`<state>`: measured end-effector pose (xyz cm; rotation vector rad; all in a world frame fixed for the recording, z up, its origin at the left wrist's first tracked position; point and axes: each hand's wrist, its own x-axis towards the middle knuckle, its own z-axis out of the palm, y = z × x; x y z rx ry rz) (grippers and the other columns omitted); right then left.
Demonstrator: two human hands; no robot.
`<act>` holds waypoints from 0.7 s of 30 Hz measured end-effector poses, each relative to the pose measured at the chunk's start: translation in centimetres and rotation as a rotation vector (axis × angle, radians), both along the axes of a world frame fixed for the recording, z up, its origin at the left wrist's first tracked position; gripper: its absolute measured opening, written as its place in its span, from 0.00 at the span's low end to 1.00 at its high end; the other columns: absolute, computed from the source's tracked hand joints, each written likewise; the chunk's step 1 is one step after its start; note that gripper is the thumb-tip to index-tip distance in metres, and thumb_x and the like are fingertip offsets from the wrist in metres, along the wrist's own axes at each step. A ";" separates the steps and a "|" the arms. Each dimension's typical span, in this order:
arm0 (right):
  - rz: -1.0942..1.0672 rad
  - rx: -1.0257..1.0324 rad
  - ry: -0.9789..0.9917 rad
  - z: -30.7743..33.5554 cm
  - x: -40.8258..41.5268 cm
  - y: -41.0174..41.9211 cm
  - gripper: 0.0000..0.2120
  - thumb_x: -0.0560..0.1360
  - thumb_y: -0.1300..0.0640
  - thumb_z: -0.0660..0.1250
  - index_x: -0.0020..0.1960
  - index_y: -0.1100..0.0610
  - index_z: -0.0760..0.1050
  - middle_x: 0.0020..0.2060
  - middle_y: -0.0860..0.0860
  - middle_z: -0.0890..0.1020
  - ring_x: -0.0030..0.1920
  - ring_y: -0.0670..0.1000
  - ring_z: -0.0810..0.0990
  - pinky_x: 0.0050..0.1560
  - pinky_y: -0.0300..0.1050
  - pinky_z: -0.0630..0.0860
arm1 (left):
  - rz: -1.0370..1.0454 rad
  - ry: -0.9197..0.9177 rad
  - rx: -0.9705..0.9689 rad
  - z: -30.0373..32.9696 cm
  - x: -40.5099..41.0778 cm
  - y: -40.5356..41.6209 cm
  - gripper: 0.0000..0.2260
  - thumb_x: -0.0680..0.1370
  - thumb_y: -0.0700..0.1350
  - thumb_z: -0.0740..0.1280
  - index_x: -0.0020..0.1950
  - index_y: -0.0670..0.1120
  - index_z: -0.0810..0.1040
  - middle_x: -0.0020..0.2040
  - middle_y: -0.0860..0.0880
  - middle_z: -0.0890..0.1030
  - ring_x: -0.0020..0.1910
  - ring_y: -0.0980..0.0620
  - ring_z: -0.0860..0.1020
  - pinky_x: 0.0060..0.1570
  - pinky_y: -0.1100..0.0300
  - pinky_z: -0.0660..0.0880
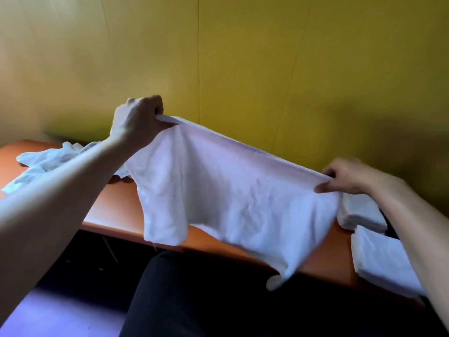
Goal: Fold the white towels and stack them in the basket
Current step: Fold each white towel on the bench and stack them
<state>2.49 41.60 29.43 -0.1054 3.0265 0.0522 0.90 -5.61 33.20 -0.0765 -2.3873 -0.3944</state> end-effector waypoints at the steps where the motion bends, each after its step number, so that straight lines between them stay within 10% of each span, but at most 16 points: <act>1: -0.023 0.025 0.019 -0.1 0.3 1.0 0.22 0.70 0.38 0.74 0.33 0.55 0.73 0.28 0.50 0.75 0.32 0.51 0.73 0.32 0.46 0.63 | -0.001 -0.003 0.006 0.0 0.1 -0.3 0.17 0.73 0.59 0.73 0.41 0.47 0.73 0.36 0.46 0.75 0.37 0.40 0.70 0.37 0.54 0.65; 11: -0.365 0.063 -0.057 -3.4 5.4 7.7 0.08 0.73 0.49 0.73 0.41 0.54 0.81 0.37 0.52 0.83 0.38 0.53 0.82 0.44 0.49 0.80 | -0.159 -0.012 -0.009 -2.6 1.8 -5.1 0.07 0.74 0.37 0.69 0.47 0.44 0.73 0.44 0.42 0.80 0.44 0.39 0.73 0.45 0.52 0.67; 15: -0.553 -0.306 0.188 -4.9 7.1 9.4 0.04 0.78 0.57 0.69 0.46 0.56 0.80 0.29 0.56 0.83 0.23 0.52 0.81 0.30 0.44 0.77 | -0.143 0.009 0.042 -3.5 2.7 -6.7 0.08 0.71 0.33 0.66 0.46 0.44 0.75 0.43 0.47 0.79 0.43 0.43 0.70 0.47 0.56 0.63; 21: -0.623 -0.760 0.610 -7.6 2.8 12.5 0.06 0.72 0.56 0.68 0.44 0.45 0.80 0.38 0.55 0.85 0.37 0.56 0.86 0.41 0.60 0.85 | 0.019 -0.049 0.122 -4.7 0.5 -7.8 0.05 0.74 0.40 0.65 0.47 0.43 0.80 0.45 0.41 0.83 0.45 0.40 0.71 0.51 0.53 0.67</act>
